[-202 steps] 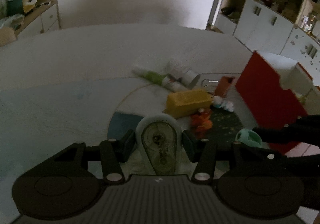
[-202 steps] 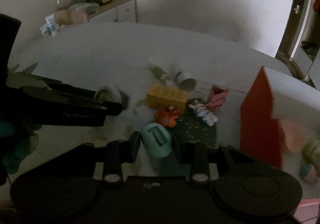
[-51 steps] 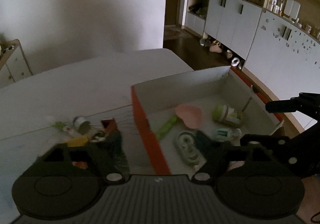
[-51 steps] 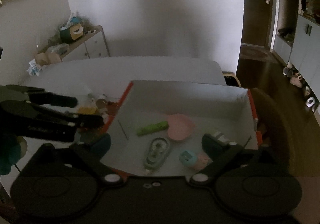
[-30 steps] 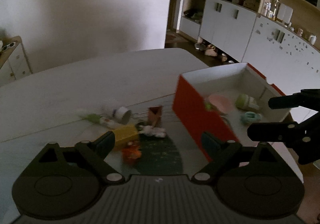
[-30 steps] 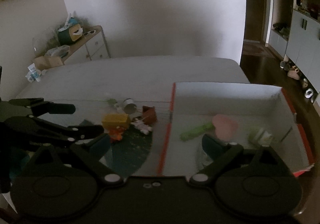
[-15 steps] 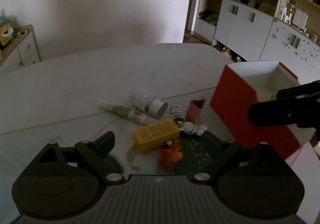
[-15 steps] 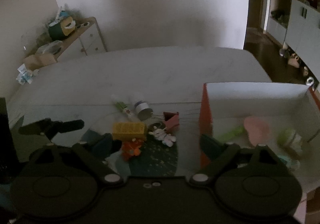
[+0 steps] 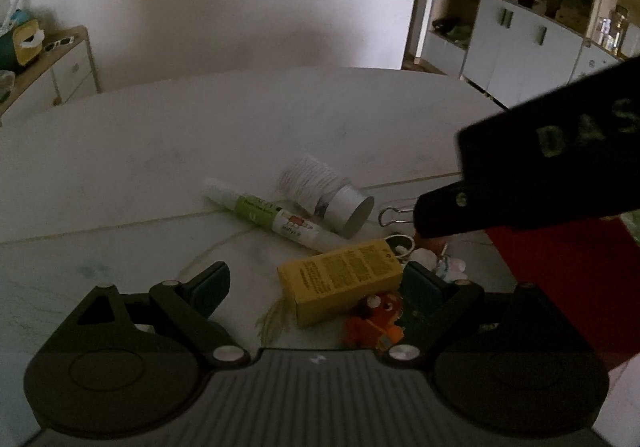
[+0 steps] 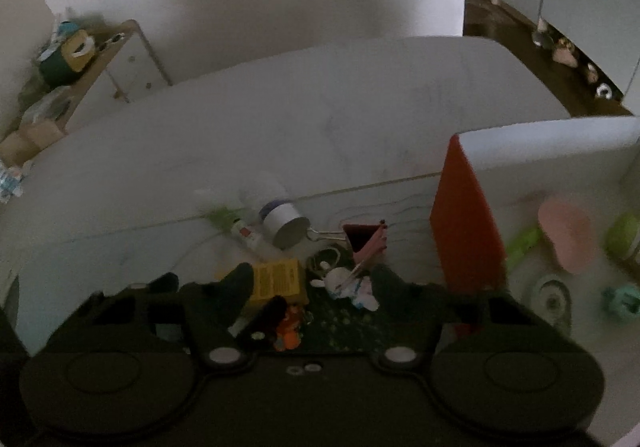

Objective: Organize rigid objects
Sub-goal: 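Grasp the yellow carton with the left gripper while the right gripper grasps the black binder clip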

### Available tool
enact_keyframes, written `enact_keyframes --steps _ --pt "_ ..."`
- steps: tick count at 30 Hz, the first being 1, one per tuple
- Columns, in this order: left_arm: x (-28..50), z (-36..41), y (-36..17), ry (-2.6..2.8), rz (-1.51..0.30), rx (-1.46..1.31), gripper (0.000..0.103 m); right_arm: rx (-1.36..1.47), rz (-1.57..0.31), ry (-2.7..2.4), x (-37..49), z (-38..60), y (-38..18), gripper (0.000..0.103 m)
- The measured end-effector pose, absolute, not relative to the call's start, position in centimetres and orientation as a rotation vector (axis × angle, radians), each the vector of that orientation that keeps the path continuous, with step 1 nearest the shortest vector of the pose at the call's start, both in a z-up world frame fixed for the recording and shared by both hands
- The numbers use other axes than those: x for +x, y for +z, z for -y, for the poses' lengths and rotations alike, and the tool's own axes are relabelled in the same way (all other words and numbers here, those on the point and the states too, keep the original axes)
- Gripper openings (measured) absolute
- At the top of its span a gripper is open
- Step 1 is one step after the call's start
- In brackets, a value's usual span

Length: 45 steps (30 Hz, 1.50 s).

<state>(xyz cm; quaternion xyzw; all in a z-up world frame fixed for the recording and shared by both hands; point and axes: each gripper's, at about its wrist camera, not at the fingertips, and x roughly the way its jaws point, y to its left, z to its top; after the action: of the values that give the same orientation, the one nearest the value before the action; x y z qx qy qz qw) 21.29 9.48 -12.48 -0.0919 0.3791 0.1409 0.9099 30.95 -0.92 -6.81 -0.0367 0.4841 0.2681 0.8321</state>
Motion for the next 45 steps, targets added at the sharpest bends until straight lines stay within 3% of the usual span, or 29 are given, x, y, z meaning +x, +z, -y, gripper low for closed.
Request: enact_keyframes --steps 16,29,36,40,45 --pt "22.7 -9.2 -14.2 0.311 -0.8 -0.24 0.094 -0.041 -1.064 0.404 34.1 -0.7 -10.0 0.044" --pt "23.9 -10.0 -15.0 0.294 -0.806 -0.296 0.094 -0.114 -1.071 0.402 34.6 -1.6 -12.2 0.043" --pt "23.9 -9.9 -15.1 0.284 -0.798 -0.281 0.093 -0.126 -1.059 0.4 34.7 -1.5 -12.4 0.032" --pt "23.7 -9.7 -15.0 0.258 -0.781 -0.28 0.076 -0.12 -1.051 0.407 34.5 -1.5 -12.3 0.031" --pt "23.4 -9.7 -14.9 0.252 -0.779 -0.276 0.075 -0.125 -1.035 0.411 34.3 -1.0 -12.0 0.031"
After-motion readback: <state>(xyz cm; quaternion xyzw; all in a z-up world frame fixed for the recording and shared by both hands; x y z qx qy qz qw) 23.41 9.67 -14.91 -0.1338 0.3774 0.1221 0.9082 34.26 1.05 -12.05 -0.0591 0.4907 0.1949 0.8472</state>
